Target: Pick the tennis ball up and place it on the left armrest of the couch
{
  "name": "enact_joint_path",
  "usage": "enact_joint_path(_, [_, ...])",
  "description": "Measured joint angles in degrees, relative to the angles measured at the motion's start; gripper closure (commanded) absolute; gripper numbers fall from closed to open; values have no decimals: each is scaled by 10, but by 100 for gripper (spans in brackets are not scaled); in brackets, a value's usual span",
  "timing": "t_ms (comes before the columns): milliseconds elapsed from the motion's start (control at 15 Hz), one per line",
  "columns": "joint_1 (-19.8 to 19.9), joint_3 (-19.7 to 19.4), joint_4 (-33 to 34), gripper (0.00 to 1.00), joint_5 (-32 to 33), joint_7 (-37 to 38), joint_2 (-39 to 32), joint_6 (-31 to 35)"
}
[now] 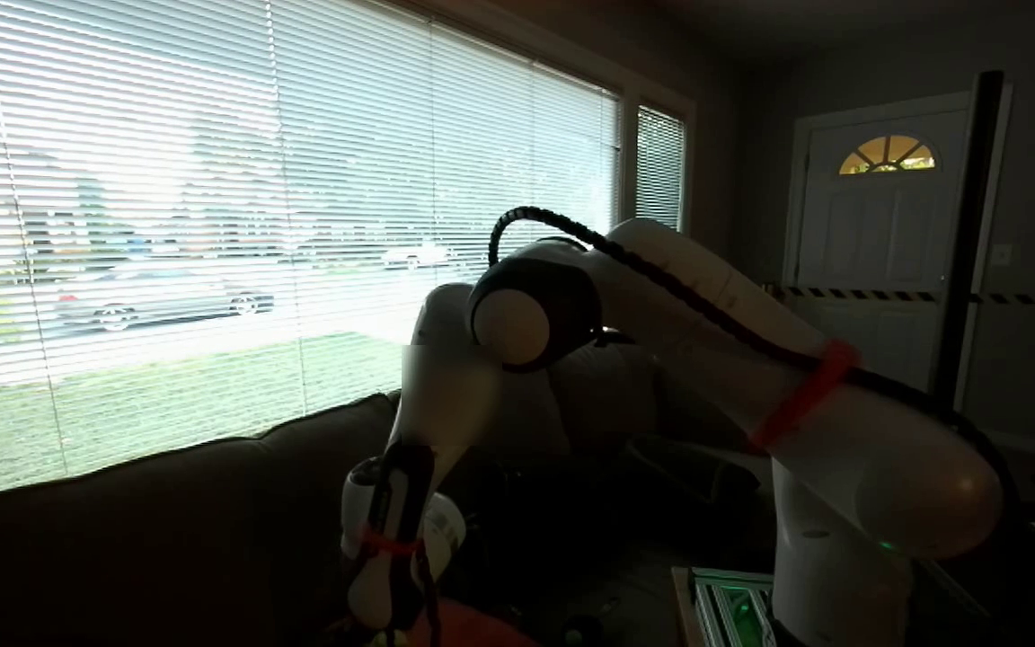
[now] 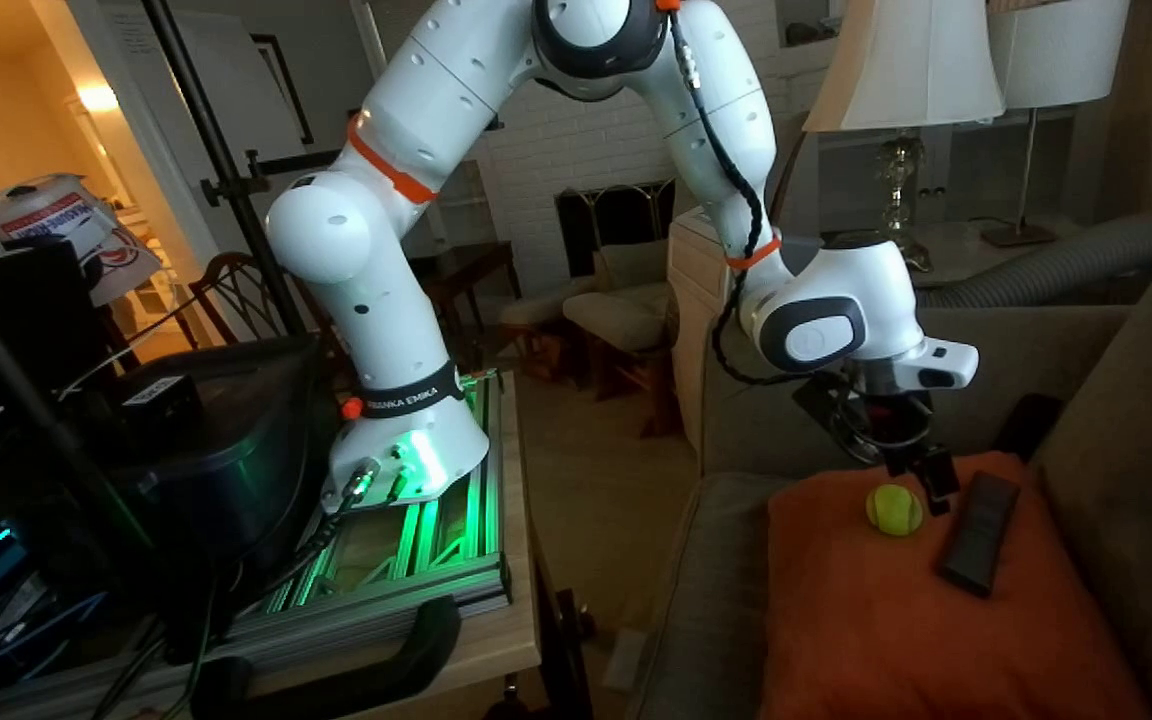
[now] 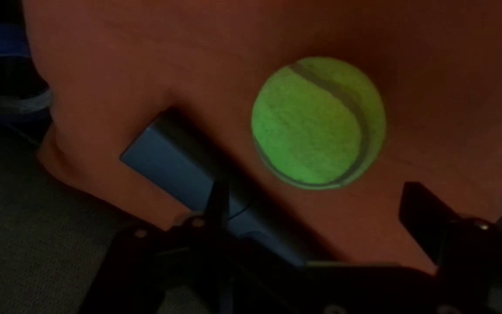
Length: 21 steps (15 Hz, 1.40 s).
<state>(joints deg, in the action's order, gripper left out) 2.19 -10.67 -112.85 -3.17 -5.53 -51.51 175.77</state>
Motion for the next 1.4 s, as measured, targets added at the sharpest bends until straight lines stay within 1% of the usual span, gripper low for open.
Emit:
enact_joint_path(467, [0,4,-22,0,6,0,26,-53])
enact_joint_path(733, [0,-7,-46,0,14,0,41,-68])
enact_joint_path(1000, [1,-17,-71,0,22,1,56,-72])
enact_joint_path(1400, [3,-9,-78,0,22,9,57,-72])
